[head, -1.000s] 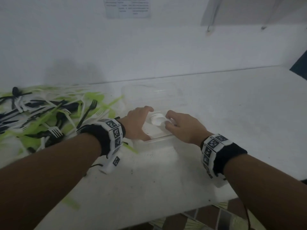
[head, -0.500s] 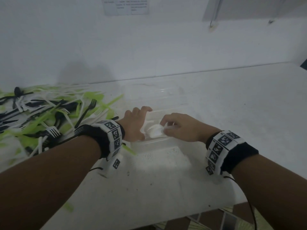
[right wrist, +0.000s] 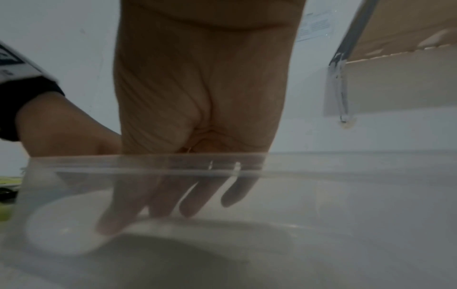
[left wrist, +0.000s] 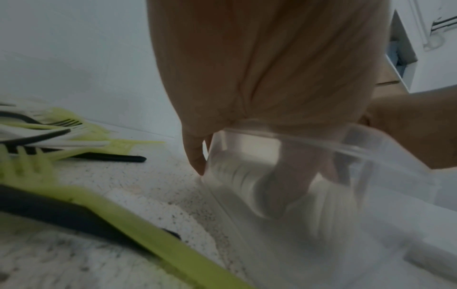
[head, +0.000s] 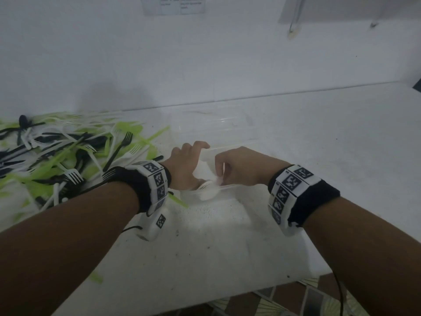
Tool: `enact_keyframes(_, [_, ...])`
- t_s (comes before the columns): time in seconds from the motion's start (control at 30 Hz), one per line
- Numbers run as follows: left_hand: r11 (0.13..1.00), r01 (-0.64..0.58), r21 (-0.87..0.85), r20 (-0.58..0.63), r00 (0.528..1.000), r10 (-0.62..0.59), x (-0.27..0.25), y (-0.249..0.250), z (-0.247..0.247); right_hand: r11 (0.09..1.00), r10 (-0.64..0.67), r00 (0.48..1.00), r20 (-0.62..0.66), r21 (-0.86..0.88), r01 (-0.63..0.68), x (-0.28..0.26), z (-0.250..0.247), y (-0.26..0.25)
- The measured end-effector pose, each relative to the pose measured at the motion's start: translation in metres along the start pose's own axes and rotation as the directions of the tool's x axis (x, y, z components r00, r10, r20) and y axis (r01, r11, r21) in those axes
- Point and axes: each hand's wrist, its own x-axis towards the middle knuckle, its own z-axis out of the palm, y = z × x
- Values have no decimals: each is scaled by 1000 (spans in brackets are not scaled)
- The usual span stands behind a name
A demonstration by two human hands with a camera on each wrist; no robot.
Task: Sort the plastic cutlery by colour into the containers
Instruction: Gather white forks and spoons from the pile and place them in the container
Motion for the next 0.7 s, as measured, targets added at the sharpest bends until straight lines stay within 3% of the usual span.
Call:
enact_keyframes(0.33, [988, 106, -112, 129, 987, -92, 5, -1, -15, 998, 43, 999, -12, -38, -43, 6, 0, -7])
enact_keyframes(0.47, [994, 79, -81, 151, 986, -66, 5, 0, -17, 999, 43, 999, -1, 8, -43, 13, 7, -13])
enact_keyframes(0.6, [998, 23, 62, 97, 995, -29, 3, 2, -10, 998, 56, 998, 11, -22, -56, 15, 7, -15])
enact_keyframes(0.7, [999, 13, 48, 96, 995, -18, 0, 2, -8, 999, 39, 999, -2, 0, -39, 9, 5, -12])
